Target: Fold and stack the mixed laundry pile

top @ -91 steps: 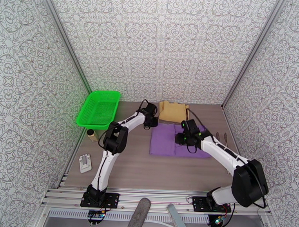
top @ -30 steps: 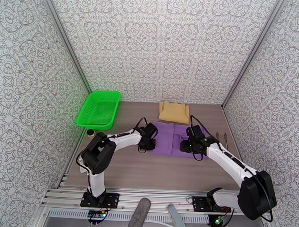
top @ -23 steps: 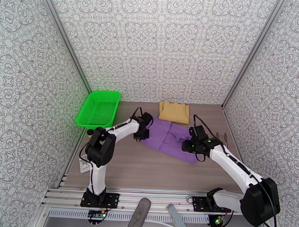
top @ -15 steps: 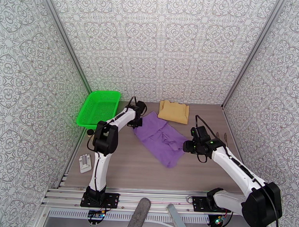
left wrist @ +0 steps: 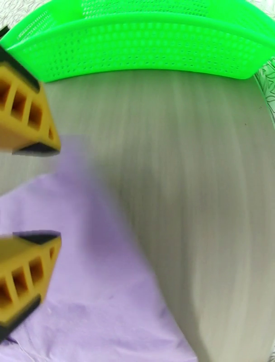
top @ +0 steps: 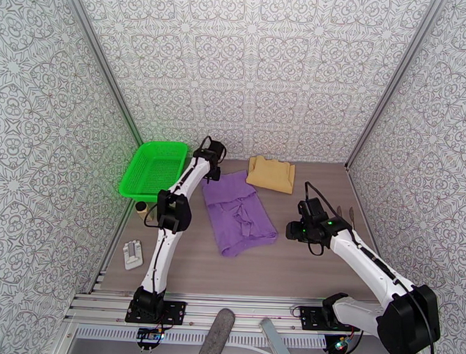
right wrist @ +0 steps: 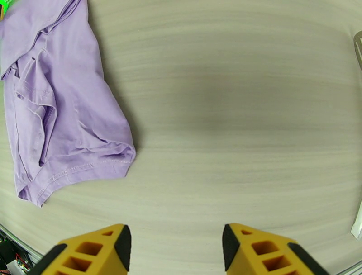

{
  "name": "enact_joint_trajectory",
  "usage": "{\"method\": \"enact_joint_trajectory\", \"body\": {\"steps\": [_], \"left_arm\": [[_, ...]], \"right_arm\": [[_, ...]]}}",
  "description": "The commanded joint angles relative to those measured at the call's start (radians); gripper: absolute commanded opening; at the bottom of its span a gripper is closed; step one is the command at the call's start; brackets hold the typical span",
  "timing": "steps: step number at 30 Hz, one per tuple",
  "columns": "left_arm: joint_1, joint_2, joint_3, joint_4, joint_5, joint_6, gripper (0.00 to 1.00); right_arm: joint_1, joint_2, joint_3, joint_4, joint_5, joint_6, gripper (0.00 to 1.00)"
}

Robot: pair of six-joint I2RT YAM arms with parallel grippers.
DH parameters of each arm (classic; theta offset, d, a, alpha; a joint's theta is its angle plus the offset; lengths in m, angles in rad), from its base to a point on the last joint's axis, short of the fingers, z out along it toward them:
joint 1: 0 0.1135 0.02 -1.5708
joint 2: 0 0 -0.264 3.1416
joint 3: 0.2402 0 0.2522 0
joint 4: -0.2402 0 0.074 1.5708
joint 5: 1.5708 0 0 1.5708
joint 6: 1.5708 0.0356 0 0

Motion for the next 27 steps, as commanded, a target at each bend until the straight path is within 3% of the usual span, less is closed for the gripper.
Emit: {"method": "enact_joint_trajectory", "body": {"steps": [1,5,10,15,19,27], "left_arm": [[0.006,-0.119,-0.072,-0.010,0.025,-0.027,0.72],[-0.021,-0.311,-0.284,0.002,0.011,-0.112,0.74],[-0.121,-0.709,-0.785,0.039,0.058,-0.340,0.72],[-0.239,-1.009,-1.308,0.254,0.305,-0.593,0.68],[-0.350,-1.088,-1.535,0.379,0.376,-0.789,0.65],[-0.477,-1.098,-1.676,0.651,0.320,-1.047,0.67]], "right_arm": [[-0.009,-0.013,-0.003,-0.008,-0.010,-0.004,0.59],[-0.009,-0.020,0.012,-0.015,-0.016,-0.032,0.59],[-0.011,-0.024,0.034,-0.025,-0.025,-0.088,0.60],[-0.012,-0.012,0.038,-0.001,-0.074,-0.123,0.60],[-0.012,-0.010,0.029,0.019,-0.104,-0.141,0.60],[-0.012,-0.040,-0.054,0.068,-0.160,-0.133,0.61]]}}
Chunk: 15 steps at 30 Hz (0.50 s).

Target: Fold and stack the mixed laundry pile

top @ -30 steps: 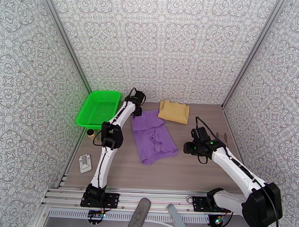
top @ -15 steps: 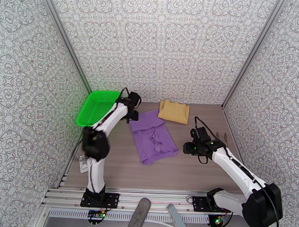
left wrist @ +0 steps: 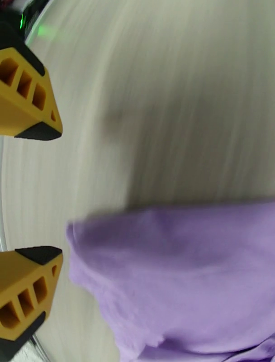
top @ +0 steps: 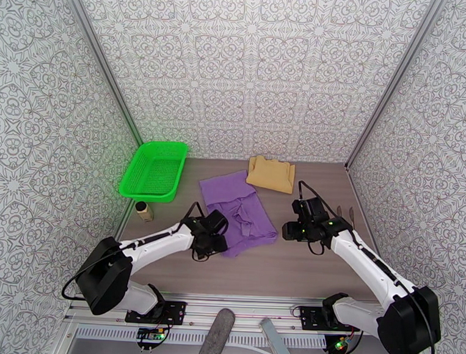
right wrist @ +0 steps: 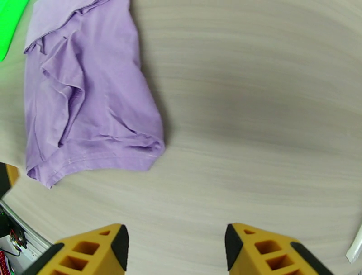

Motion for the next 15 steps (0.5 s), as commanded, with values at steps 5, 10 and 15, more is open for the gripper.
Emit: {"method": "enact_joint_trajectory", "body": {"steps": [5,10,15], "left_arm": [[-0.055,-0.001,-0.063,0.257,-0.044,-0.246,0.63],[-0.073,-0.026,-0.121,0.243,-0.065,-0.335,0.59],[-0.080,-0.085,-0.169,0.214,-0.089,-0.391,0.61]], "right_arm": [[-0.007,-0.047,-0.070,0.034,-0.043,0.003,0.61],[-0.007,-0.051,-0.078,0.036,-0.046,0.009,0.61],[-0.007,-0.051,-0.077,0.040,-0.050,0.015,0.61]]}}
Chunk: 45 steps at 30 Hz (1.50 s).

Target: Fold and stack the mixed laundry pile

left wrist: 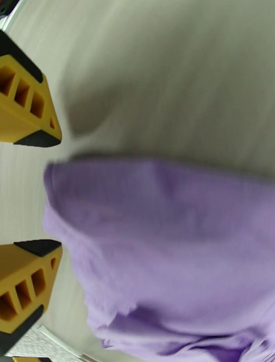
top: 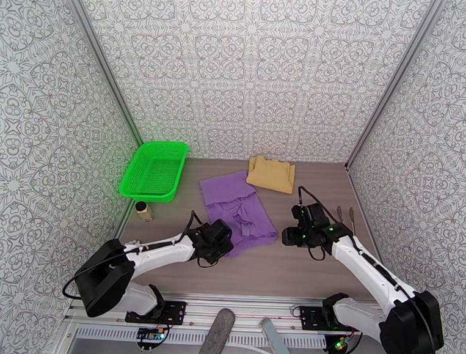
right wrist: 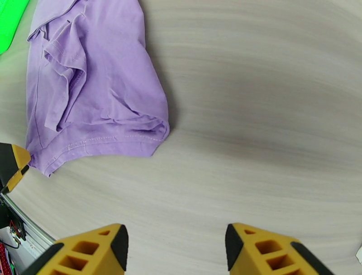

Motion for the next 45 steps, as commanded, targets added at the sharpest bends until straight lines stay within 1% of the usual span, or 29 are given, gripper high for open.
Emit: {"method": "enact_joint_trajectory", "body": {"steps": [1,8,13,19,23,27,29,32,36,38,39,40,41,43,45], "left_arm": [[-0.007,-0.044,-0.032,-0.002,-0.034,-0.076,0.61],[0.011,0.012,-0.037,0.103,-0.003,-0.052,0.62],[0.037,0.076,0.008,0.120,0.002,0.008,0.58],[0.070,0.128,0.030,0.135,-0.008,0.059,0.41],[0.079,0.141,0.024,0.133,-0.005,0.073,0.20],[0.084,0.099,0.002,0.069,-0.006,0.087,0.09],[0.105,0.063,-0.019,0.020,0.016,0.116,0.07],[0.159,0.002,-0.042,-0.089,0.044,0.195,0.07],[0.222,-0.111,-0.085,-0.245,0.032,0.275,0.07],[0.256,-0.174,-0.115,-0.286,0.031,0.299,0.10],[0.276,-0.206,-0.128,-0.301,0.032,0.313,0.13],[0.296,-0.233,-0.135,-0.310,0.033,0.325,0.19],[0.317,-0.258,-0.139,-0.323,0.035,0.341,0.28],[0.349,-0.298,-0.126,-0.340,0.039,0.373,0.51],[0.359,-0.333,-0.090,-0.362,0.037,0.422,0.76]], "right_arm": [[-0.007,-0.016,-0.015,0.017,-0.022,0.015,0.61],[-0.007,-0.016,-0.015,0.014,-0.024,0.017,0.61],[-0.007,-0.024,-0.020,0.009,-0.022,0.020,0.61],[-0.007,-0.027,-0.024,0.007,-0.021,0.024,0.61],[-0.007,-0.031,-0.025,0.002,-0.020,0.026,0.61],[-0.008,-0.044,-0.027,-0.006,-0.020,0.033,0.61],[-0.008,-0.054,-0.035,-0.005,-0.020,0.043,0.61],[-0.007,-0.071,-0.064,0.014,-0.028,0.080,0.61],[0.001,-0.090,-0.129,0.077,-0.052,0.151,0.59],[0.017,-0.090,-0.157,0.107,-0.052,0.176,0.59],[0.025,-0.087,-0.167,0.119,-0.051,0.183,0.59],[0.035,-0.084,-0.174,0.130,-0.049,0.187,0.59],[0.046,-0.075,-0.176,0.141,-0.050,0.181,0.60],[0.062,-0.057,-0.173,0.161,-0.050,0.149,0.60],[0.065,-0.028,-0.154,0.171,-0.056,0.094,0.61]]}}
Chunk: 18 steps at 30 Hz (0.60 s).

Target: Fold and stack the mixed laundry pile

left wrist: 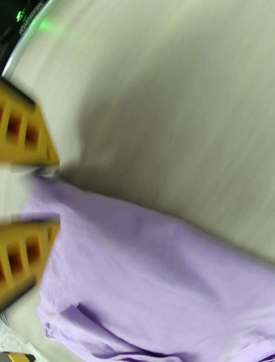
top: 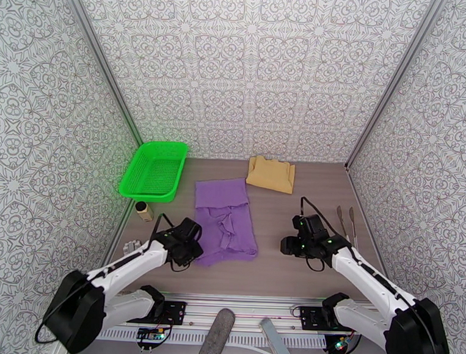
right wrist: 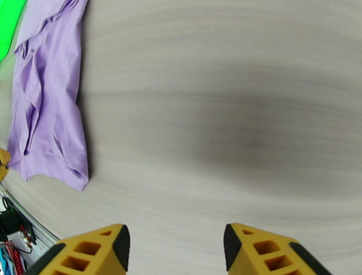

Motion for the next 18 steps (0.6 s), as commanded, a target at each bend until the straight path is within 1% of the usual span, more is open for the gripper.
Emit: {"method": "enact_joint_trajectory", "body": {"steps": [1,2,4,7,8,10,11,12,13,15,16,17,18], "left_arm": [[0.016,-0.053,0.059,-0.092,0.004,0.121,0.87],[0.007,-0.064,0.087,-0.106,0.003,0.158,0.99],[-0.013,-0.070,0.156,-0.141,0.002,0.252,0.99],[-0.052,-0.019,0.320,-0.252,-0.057,0.411,0.99],[-0.074,0.010,0.392,-0.294,-0.101,0.494,1.00],[-0.148,0.060,0.533,-0.360,-0.250,0.653,1.00],[-0.209,0.075,0.589,-0.367,-0.364,0.760,1.00],[-0.268,0.078,0.620,-0.342,-0.454,0.886,1.00],[-0.309,0.070,0.619,-0.293,-0.494,1.009,0.99],[-0.371,0.019,0.554,-0.136,-0.507,1.313,0.99],[-0.382,-0.007,0.509,-0.063,-0.521,1.420,0.99],[-0.380,-0.035,0.458,0.005,-0.500,1.543,0.99],[-0.365,-0.059,0.408,0.054,-0.463,1.650,0.94]], "right_arm": [[0.014,0.043,0.023,0.057,-0.018,-0.074,0.61],[0.014,0.059,0.040,0.054,-0.018,-0.108,0.62],[0.014,0.085,0.074,0.051,-0.021,-0.167,0.62],[0.014,0.113,0.117,0.069,-0.058,-0.236,0.62],[0.014,0.118,0.126,0.081,-0.072,-0.246,0.62],[0.014,0.120,0.139,0.103,-0.109,-0.262,0.62],[0.014,0.117,0.140,0.116,-0.124,-0.265,0.62],[0.014,0.112,0.139,0.128,-0.129,-0.269,0.62],[0.014,0.107,0.138,0.134,-0.127,-0.271,0.62],[0.014,0.097,0.130,0.153,-0.120,-0.276,0.63],[0.014,0.094,0.126,0.159,-0.118,-0.277,0.63],[0.014,0.091,0.124,0.166,-0.116,-0.277,0.63],[0.014,0.089,0.122,0.169,-0.116,-0.278,0.63]]}}
